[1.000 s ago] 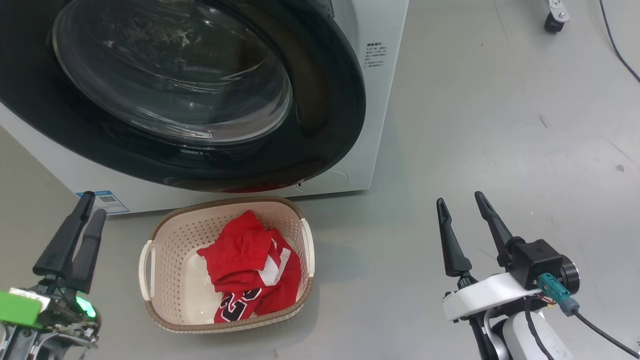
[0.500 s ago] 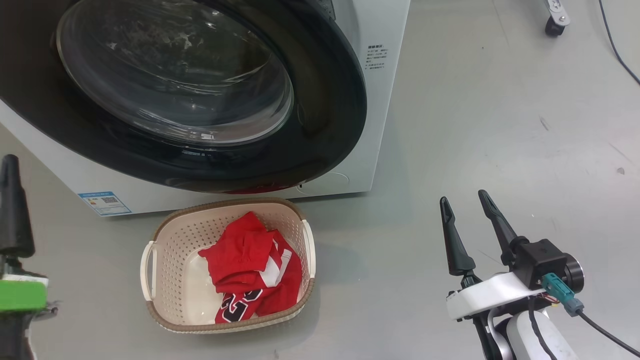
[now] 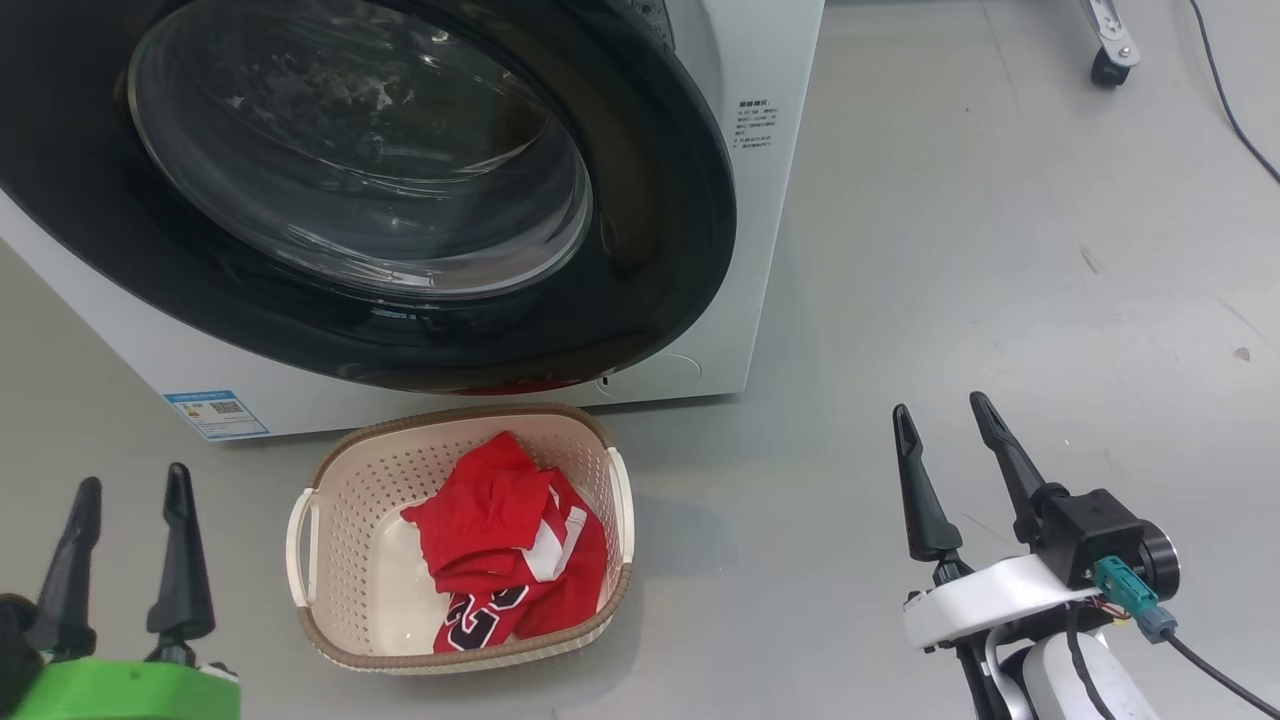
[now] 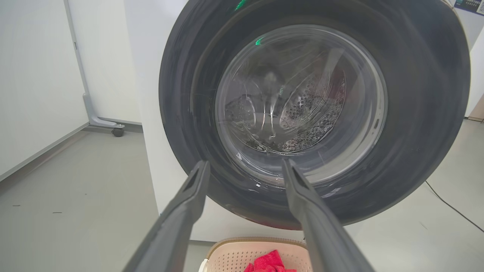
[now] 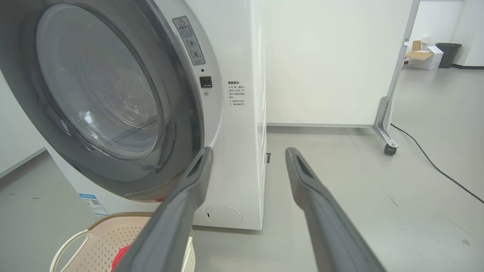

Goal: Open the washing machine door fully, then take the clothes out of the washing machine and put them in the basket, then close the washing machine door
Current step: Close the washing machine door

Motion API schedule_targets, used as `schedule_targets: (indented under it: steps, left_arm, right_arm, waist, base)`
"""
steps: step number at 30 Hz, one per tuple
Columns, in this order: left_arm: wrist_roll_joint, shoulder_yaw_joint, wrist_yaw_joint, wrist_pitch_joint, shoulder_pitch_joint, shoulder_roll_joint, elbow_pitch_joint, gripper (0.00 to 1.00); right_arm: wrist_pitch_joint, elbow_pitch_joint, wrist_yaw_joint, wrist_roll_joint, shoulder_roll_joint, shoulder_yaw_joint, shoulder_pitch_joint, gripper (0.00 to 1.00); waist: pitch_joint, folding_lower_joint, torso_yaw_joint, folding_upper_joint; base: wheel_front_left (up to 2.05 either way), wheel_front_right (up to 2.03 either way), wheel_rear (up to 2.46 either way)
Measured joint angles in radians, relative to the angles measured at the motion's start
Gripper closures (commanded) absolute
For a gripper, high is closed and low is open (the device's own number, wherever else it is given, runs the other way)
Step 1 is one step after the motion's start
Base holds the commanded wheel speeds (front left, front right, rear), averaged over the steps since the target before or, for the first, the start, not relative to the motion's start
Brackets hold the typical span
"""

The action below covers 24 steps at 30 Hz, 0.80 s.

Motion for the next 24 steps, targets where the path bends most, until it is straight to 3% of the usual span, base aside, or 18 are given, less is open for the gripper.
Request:
schedule_targets:
  steps: [11,24]
  left_arm:
    - [0.080,-0.078,0.044,-0.073,0.022,-0.045,0.102,0.00]
    - [0.128,-0.113,0.071,-0.091,0.029,-0.051,0.158,0.00]
  right_arm:
    - [0.000,0.012,0.000,0.000,0.002,-0.010,0.042,0.00]
    - [0.000,0.016,0.007,0.000,0.002,-0.008,0.062,0.00]
  waist:
    - [-0.042,0.0000,0.010,0.0000]
    - [-0.074,0.0000,0.015,0.0000]
  base:
    - [0.00,0.00,0.00]
    - [0.00,0.00,0.00]
